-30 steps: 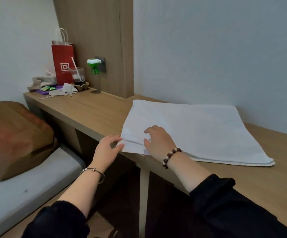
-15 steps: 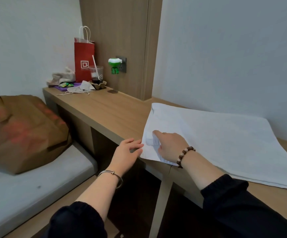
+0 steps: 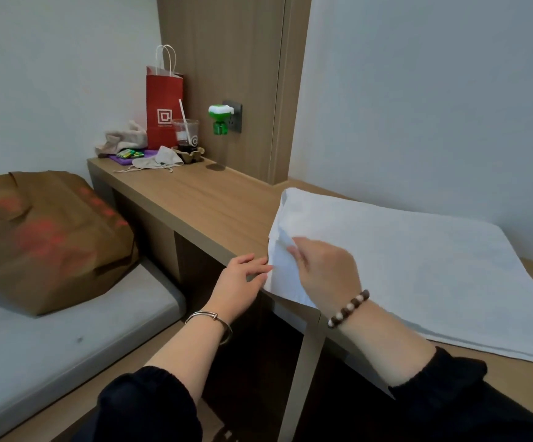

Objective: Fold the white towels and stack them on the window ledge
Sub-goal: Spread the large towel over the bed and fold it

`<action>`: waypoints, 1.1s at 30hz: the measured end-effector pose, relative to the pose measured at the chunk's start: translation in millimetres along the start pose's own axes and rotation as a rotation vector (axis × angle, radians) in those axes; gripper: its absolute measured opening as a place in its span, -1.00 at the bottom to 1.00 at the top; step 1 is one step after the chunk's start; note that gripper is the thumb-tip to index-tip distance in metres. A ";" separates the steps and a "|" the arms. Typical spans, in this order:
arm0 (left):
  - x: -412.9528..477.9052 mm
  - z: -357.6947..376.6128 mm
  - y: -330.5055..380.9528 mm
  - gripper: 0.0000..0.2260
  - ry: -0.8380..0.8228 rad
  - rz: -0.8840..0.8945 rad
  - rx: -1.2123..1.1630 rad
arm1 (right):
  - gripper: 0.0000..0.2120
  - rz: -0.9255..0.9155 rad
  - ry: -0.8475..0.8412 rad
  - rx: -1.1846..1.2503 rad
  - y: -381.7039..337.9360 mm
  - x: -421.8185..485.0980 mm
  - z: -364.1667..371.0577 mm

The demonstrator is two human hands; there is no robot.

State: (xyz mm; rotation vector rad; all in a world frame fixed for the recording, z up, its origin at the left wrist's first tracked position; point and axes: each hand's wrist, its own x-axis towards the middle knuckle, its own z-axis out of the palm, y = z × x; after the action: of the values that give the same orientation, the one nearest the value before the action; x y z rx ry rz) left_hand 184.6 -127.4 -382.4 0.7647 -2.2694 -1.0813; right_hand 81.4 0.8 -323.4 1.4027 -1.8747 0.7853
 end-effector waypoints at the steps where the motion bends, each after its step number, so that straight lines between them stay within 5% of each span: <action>1: -0.7 -1.5 0.0 -0.76 -0.015 0.014 -0.001 | -0.66 -0.033 -0.042 -0.036 -1.5 -12.5 8.0; 4: -7.3 -3.4 1.7 -0.76 0.023 0.012 -0.078 | -0.87 -0.112 -0.164 -0.038 2.3 -40.6 25.2; 8: -23.2 -2.8 9.5 -0.88 0.361 -0.282 -0.379 | -0.81 -0.077 -0.300 0.013 3.2 -49.6 23.7; 11: -24.7 -3.4 23.1 -0.89 0.074 -0.637 -0.714 | -0.84 -0.124 -0.270 0.034 3.0 -47.3 21.0; 13: -25.7 -4.1 30.8 -0.85 -0.111 -0.717 -0.767 | -0.81 -0.135 -0.230 0.035 3.9 -46.2 19.9; 21: -28.9 -9.9 23.5 -0.91 -0.084 -0.703 -0.923 | -0.40 -0.183 -0.254 -0.004 3.0 -51.7 17.4; 33: -33.6 -17.9 29.8 -0.79 -0.134 -0.567 -0.757 | -0.51 -0.260 -0.250 0.079 1.8 -56.0 19.4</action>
State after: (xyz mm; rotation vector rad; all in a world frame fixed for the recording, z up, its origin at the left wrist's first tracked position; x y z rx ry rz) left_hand 212.2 -98.5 -355.1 1.0236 -1.5275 -2.1226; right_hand 88.4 18.0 -379.7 1.8222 -1.8060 0.5817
